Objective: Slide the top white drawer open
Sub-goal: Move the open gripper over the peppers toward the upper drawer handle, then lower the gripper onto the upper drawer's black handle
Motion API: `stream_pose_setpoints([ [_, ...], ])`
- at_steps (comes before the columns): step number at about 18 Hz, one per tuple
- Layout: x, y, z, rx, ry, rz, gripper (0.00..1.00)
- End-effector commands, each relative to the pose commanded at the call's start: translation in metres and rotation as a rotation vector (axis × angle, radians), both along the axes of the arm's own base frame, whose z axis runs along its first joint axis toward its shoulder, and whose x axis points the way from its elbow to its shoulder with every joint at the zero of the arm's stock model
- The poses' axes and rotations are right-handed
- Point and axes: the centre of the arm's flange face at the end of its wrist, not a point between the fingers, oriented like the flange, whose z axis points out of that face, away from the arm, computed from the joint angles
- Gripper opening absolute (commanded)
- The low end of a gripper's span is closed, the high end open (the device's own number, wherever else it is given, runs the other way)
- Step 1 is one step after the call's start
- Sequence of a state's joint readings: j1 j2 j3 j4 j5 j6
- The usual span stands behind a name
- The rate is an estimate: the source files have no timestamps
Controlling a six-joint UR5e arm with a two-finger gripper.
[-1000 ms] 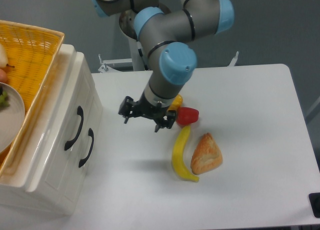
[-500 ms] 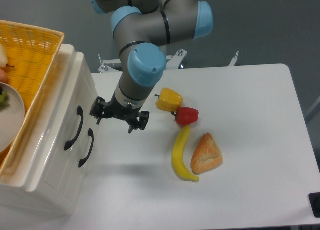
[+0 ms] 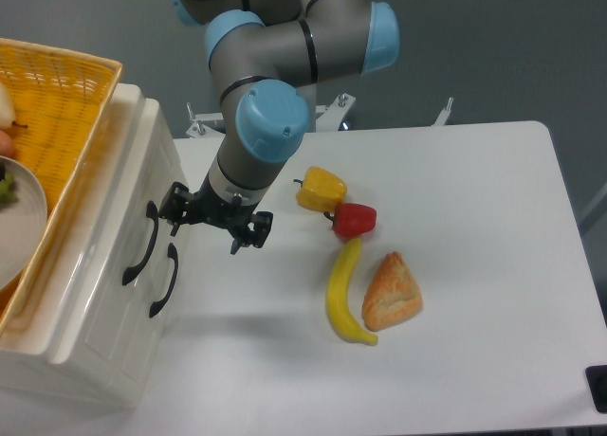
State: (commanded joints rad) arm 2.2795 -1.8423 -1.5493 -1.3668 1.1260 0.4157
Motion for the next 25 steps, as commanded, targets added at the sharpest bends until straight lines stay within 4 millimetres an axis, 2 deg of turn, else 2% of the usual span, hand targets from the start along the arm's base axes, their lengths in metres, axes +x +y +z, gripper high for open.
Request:
stream_pose_setpoints([
  [13,0.014,0.01,0.003,0.01,0.001,-0.026,0.93],
  [18,0.014,0.011,0.002,0.008,0.001,-0.028,0.86],
  [25,0.021,0.014,0.001,0.005,-0.001,-0.036,0.85],
])
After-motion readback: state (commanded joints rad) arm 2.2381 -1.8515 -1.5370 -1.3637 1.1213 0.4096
